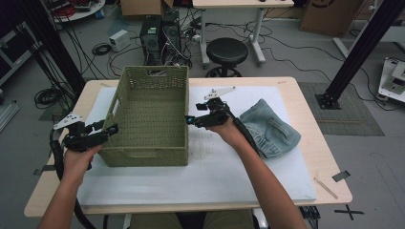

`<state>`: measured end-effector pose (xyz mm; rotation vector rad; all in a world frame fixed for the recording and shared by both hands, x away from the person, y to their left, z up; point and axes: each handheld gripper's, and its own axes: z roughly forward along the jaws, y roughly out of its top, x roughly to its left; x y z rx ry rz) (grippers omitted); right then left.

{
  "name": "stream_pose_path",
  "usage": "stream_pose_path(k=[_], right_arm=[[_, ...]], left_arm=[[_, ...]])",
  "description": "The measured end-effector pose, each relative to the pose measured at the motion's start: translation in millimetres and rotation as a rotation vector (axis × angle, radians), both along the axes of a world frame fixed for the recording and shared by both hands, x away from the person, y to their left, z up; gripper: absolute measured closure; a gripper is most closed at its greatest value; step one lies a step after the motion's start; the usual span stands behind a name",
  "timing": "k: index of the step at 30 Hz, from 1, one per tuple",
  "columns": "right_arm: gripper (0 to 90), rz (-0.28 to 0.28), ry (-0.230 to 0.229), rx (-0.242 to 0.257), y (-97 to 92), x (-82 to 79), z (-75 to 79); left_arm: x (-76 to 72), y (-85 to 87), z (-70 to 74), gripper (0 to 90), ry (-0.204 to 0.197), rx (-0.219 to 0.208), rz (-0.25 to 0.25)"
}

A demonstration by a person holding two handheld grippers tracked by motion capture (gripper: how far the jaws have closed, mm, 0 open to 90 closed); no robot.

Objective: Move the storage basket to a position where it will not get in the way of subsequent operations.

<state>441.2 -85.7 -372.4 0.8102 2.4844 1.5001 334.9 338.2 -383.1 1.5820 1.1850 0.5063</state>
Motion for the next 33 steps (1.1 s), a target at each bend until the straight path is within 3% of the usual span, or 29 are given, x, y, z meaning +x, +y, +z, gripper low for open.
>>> stream_pose_path(k=[16,33], right_arm=[[24.1,0.027,-0.004,0.010,25.0,1.5,-1.2],[24.0,0.060,0.001,0.026,56.9,3.9,-3.1]], left_arm=[[-3.5,25.8,0.4,38.5,-0.011,0.004,0.018],[-7.5,54.2,1.8,40.0,0.011,0.008,0.055]])
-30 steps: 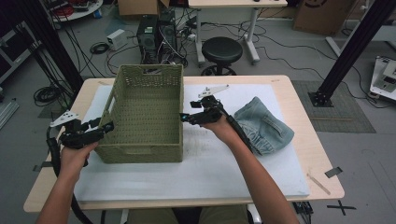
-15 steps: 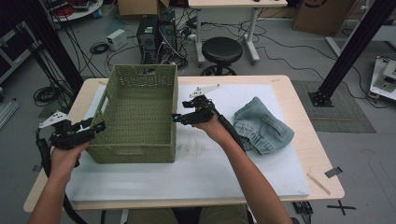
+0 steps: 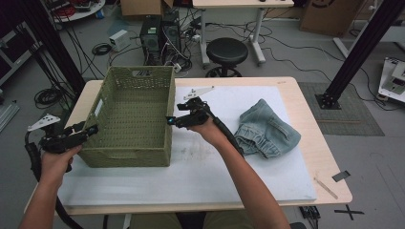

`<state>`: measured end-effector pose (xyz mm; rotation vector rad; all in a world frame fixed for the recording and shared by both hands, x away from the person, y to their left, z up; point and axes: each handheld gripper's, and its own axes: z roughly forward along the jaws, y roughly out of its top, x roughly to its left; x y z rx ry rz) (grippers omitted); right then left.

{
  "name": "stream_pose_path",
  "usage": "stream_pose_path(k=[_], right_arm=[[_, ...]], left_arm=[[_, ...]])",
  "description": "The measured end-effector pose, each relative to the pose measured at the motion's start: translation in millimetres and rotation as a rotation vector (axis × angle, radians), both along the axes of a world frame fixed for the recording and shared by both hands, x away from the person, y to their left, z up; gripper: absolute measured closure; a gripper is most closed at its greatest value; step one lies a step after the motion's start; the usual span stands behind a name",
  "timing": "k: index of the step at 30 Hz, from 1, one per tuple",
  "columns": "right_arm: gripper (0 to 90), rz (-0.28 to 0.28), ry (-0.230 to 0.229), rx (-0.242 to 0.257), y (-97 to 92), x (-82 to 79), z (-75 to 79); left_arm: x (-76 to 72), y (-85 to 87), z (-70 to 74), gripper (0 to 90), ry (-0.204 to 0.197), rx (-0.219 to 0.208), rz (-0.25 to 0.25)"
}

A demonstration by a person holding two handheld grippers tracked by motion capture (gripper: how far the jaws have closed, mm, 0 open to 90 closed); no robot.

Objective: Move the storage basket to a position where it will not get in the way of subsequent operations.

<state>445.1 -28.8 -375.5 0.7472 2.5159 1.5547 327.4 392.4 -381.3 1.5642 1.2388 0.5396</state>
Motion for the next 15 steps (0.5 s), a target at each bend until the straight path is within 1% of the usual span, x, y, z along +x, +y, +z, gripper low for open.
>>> stream_pose_path(k=[7,15], right_arm=[[23.1,0.015,0.004,-0.002,12.8,2.8,0.3],[22.8,0.019,0.007,0.006,25.6,6.6,-0.9]], left_arm=[[-1.9,11.3,-0.2,40.7,0.000,-0.007,0.016],[-2.6,22.3,0.3,40.9,0.011,-0.009,0.036]])
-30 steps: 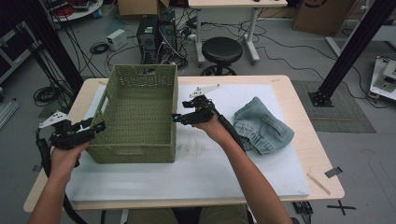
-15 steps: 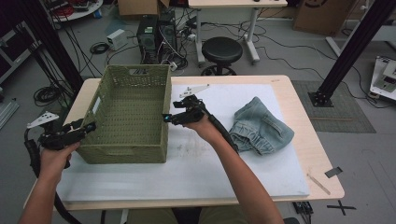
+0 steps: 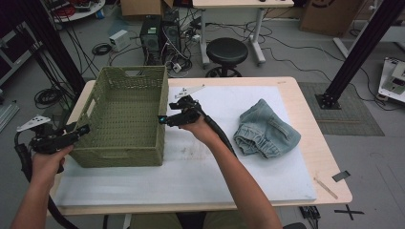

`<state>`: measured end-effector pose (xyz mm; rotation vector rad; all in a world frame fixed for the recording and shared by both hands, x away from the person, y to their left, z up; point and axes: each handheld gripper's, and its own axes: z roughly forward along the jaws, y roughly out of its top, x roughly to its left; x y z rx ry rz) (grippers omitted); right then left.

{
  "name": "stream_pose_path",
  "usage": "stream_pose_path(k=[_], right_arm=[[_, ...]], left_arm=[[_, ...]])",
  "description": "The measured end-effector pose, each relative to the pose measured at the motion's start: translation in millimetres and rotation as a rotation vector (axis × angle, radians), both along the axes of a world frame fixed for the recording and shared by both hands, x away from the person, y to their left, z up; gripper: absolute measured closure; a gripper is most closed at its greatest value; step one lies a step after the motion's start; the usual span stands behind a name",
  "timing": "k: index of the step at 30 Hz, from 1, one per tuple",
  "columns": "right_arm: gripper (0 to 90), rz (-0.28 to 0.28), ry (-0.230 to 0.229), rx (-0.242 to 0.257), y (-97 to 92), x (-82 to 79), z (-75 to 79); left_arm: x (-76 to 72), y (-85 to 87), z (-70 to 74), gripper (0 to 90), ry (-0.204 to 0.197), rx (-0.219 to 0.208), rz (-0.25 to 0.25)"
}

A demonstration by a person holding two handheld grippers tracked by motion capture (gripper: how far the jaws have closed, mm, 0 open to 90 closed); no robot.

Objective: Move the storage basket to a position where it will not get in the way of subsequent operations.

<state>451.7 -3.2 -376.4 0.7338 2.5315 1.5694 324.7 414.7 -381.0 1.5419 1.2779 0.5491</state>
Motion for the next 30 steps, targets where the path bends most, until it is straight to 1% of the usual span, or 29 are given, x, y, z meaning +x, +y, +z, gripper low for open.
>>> stream_pose_path(k=[3,5,6,8,10,13,14,16,19,22,24,27,28,30], right_arm=[[22.4,0.000,0.011,0.005,3.7,1.1,-0.6],[22.4,-0.003,0.016,0.007,3.9,1.1,-1.0],[22.8,-0.002,0.028,0.007,2.7,1.0,-1.1],[24.2,-0.003,0.030,-0.002,0.6,-0.4,-1.4],[24.2,-0.002,0.038,0.005,-3.8,-2.5,-1.1],[24.2,-0.003,0.022,0.013,-14.1,-5.7,1.2],[24.2,-0.008,0.023,0.016,-18.0,-7.2,2.2],[24.2,-0.014,0.012,0.023,-28.2,-9.0,3.8],[24.2,-0.027,0.009,0.032,-41.2,-12.5,5.1],[24.2,-0.043,-0.011,0.047,-56.7,-19.1,6.6],[24.2,-0.052,-0.018,0.055,-65.7,-22.9,7.1],[24.2,-0.064,-0.023,0.048,-77.7,-26.9,6.3],[24.2,-0.068,-0.024,0.045,-81.4,-28.1,6.2],[24.2,-0.075,-0.026,0.042,-88.2,-30.2,6.1]], left_arm=[[0.7,3.3,0.4,40.8,0.002,0.005,0.003],[2.3,3.8,0.6,38.4,0.009,0.013,0.017],[2.9,4.1,0.6,36.2,0.011,0.011,0.020],[4.8,5.9,1.2,33.9,0.012,0.007,0.030],[6.7,8.4,2.9,32.0,0.013,0.004,0.038],[9.8,10.8,7.0,30.3,0.010,0.015,0.039],[11.8,11.3,9.3,30.2,0.011,0.022,0.040],[15.5,11.5,12.9,29.7,0.014,0.036,0.042],[23.6,10.2,18.9,28.9,0.028,0.063,0.044],[32.2,7.8,23.8,28.9,0.037,0.093,0.053],[38.6,6.8,26.8,28.9,0.043,0.103,0.054],[48.5,5.4,29.6,30.2,0.059,0.120,0.058],[50.7,5.4,30.2,32.1,0.063,0.126,0.059],[57.5,5.9,30.6,35.2,0.070,0.122,0.072]])
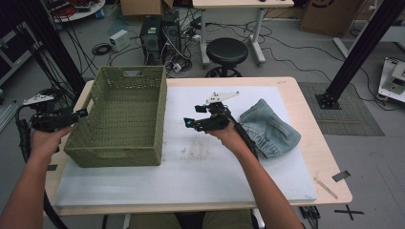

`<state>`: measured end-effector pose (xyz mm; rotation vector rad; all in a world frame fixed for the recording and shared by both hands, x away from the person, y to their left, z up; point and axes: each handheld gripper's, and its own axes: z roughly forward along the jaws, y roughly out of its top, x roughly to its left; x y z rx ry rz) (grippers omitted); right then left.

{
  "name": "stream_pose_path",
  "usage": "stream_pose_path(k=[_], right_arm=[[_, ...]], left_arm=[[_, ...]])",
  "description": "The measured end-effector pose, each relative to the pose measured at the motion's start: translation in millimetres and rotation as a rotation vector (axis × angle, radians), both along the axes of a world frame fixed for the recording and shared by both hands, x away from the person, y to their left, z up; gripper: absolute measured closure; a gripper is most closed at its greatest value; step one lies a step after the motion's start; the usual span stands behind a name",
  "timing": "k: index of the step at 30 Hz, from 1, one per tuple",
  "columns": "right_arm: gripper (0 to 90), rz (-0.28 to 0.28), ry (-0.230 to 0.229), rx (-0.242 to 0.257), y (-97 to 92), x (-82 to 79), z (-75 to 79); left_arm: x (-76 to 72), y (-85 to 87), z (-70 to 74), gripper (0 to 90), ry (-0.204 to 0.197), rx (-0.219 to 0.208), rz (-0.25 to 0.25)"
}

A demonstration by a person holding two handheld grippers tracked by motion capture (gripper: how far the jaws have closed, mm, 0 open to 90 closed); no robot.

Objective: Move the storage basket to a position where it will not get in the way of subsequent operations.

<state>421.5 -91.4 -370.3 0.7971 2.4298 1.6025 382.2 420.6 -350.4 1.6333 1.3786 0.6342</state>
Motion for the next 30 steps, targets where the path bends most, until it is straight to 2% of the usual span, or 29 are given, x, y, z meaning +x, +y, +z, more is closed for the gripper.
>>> stream_pose_path(k=[3,9,13,19,23,25,27,28,30], right_arm=[[24.2,-0.011,-0.004,0.002,-11.2,-4.5,0.6],[24.2,-0.029,-0.010,-0.008,-27.5,-11.5,-0.8],[24.2,-0.047,-0.005,-0.005,-36.2,-13.8,-0.2],[24.2,-0.077,-0.007,-0.003,-47.2,-13.7,-1.6],[24.3,-0.090,-0.006,-0.004,-54.2,-14.1,-1.6],[24.5,-0.092,-0.010,-0.005,-57.0,-15.4,-0.9],[24.5,-0.095,-0.012,-0.007,-59.9,-16.1,-0.6],[24.5,-0.098,-0.013,-0.008,-61.2,-16.3,-0.7],[24.5,-0.103,-0.009,-0.004,-63.4,-16.9,-0.9]], left_arm=[[8.2,1.8,-3.3,39.5,0.013,0.002,0.012],[22.0,6.2,-14.0,41.5,0.043,0.006,0.029],[29.5,6.6,-16.7,42.2,0.052,0.019,0.018],[36.5,3.5,-6.1,52.0,0.026,0.041,-0.007],[38.1,3.5,-10.3,61.3,0.054,0.053,-0.006],[38.0,2.7,-10.4,66.0,0.047,0.045,-0.005],[37.8,0.2,-9.5,72.5,0.040,0.057,-0.013],[37.5,-0.8,-9.2,74.3,0.038,0.068,-0.010],[37.2,-0.6,-9.2,75.0,0.038,0.062,-0.007]])
